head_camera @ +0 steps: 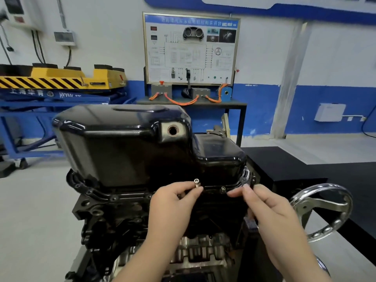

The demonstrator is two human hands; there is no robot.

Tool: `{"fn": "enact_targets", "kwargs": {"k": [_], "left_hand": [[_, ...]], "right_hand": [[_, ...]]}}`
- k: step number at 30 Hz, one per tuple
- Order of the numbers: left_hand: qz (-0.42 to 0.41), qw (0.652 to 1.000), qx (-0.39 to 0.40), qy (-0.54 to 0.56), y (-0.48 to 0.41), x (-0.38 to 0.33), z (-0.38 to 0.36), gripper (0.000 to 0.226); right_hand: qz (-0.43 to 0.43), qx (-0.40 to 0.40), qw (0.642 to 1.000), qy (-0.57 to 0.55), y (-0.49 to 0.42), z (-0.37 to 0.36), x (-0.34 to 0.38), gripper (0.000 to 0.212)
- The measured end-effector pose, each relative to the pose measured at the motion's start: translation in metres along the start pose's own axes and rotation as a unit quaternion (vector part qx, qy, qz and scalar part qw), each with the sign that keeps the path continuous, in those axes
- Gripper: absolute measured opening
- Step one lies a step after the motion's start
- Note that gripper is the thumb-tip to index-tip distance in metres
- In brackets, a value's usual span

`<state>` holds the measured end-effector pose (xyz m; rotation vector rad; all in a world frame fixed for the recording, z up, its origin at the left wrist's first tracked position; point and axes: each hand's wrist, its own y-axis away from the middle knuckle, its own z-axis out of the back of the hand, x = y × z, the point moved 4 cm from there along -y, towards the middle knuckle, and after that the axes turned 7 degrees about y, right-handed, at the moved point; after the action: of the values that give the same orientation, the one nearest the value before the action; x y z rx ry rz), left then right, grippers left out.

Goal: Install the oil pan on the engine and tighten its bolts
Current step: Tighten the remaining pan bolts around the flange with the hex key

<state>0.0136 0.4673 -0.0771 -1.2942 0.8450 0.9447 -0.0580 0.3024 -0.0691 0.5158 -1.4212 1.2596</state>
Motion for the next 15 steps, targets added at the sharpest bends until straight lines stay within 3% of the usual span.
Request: {"fn": "enact_targets", "kwargs": {"k": [8,15], "left_hand": [[0.039,0.997,-0.046,0.046,0.006,0.022,-0.015,0.009],[0.028,0.998,-0.060,0.019,0.005,0.028,-0.023,0.010]], "right_hand": [[0.132,-0.044,0.989,0.055,-0.007,0.004,0.049,0.029],[0.175,-0.059,0.978,0.096,-0.011,-0.001,0.056,0.020]]}}
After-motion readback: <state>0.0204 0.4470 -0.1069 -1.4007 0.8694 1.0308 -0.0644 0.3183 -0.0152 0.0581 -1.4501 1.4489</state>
